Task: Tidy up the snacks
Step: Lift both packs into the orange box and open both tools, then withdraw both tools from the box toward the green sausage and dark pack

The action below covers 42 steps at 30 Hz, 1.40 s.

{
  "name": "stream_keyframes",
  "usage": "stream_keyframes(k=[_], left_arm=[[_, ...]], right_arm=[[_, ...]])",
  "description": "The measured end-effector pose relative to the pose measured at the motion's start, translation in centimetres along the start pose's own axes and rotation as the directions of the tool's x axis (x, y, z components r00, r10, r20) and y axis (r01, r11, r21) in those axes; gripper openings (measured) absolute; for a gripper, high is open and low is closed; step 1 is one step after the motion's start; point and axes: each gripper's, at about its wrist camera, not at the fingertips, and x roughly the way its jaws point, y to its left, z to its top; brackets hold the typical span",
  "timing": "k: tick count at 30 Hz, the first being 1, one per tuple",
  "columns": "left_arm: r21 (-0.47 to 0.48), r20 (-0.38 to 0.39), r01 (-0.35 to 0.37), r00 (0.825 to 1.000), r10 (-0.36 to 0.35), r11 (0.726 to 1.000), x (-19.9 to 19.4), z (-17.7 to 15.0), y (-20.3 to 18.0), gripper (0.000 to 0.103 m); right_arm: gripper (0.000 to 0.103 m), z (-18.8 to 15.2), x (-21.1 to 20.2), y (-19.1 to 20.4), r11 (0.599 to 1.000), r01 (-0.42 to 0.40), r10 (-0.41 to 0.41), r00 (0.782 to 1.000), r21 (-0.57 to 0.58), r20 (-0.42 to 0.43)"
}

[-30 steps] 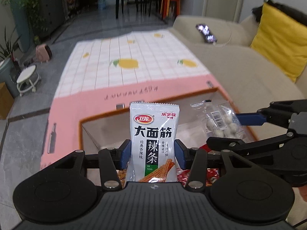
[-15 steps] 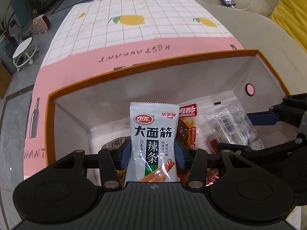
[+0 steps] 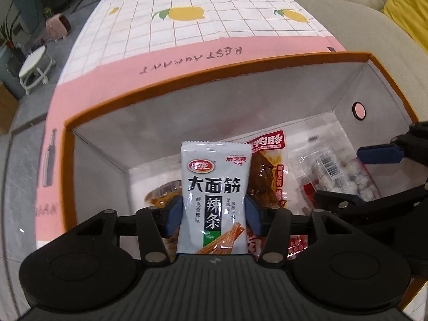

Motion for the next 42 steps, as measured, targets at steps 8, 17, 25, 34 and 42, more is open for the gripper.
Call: stream_keyframes(k=[8, 17, 25, 34, 42], left_arm=[[-0.013, 0.095, 0.019, 0.995, -0.018, 1.0, -4.7, -0.1, 0.6, 0.062], [-0.005, 0.239, 0.022, 0.971, -0.02, 1.0, -12.4, -1.8, -0.5, 0.063], [0.019, 0.339, 0.02, 0.941, -0.025, 1.0, -18.1, -5.6, -1.1, 0.063], [-0.013, 0.407, 0.022, 0.913, -0.015, 1.0, -21.2, -12.1, -0.5, 0.063], [-0.089, 0.453, 0.019, 0.891, 0.023, 0.996, -22.1, -18.6, 0.1, 0.066]], right_arm=[[0.072, -0.4, -3.8, 0.5, 1.0, 0.013, -0.014, 0.998, 0.009, 0.066], [0.072, -2.1, -10.7, 1.6, 0.999, 0.02, -0.026, 0.985, 0.034, 0.171], [0.073, -6.4, -16.7, 2.4, 0.998, 0.005, -0.021, 0.963, 0.063, 0.269], [0.073, -14.5, -20.6, 3.6, 0.992, -0.004, -0.045, 0.921, 0.125, 0.387], [0.073, -22.4, -21.4, 5.0, 0.97, -0.016, -0.101, 0.88, 0.242, 0.463]])
